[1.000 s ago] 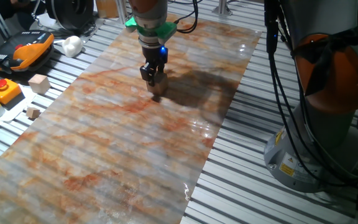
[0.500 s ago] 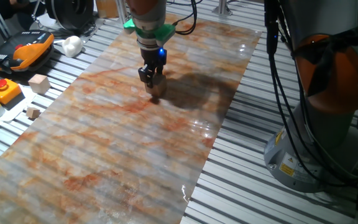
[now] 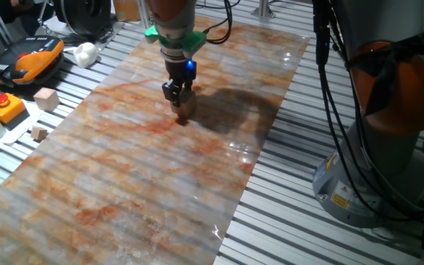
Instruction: Hold a small block with the gripper and sweep it from left to right on the table
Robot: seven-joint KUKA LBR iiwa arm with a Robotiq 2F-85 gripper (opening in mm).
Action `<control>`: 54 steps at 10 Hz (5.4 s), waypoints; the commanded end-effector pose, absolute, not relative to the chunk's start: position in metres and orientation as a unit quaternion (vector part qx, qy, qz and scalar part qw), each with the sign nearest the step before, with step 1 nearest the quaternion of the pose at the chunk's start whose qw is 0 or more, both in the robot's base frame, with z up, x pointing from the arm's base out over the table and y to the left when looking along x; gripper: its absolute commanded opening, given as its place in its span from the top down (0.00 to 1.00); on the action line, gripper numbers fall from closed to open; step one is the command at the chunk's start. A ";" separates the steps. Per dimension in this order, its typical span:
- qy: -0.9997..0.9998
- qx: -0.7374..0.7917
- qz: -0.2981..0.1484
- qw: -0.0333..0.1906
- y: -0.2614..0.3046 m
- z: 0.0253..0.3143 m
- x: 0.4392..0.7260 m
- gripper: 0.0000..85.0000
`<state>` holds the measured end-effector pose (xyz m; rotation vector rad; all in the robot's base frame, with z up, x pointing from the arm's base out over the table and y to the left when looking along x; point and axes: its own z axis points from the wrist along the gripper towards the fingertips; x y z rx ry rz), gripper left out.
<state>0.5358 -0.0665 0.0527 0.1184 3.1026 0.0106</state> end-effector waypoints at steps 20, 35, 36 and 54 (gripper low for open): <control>0.998 0.068 0.004 0.017 -0.020 0.046 0.522 1.00; 0.995 0.095 0.002 0.018 0.013 0.043 0.509 1.00; 0.995 0.095 0.002 0.018 0.014 0.043 0.508 1.00; 0.994 0.111 0.007 0.011 0.040 0.045 0.504 1.00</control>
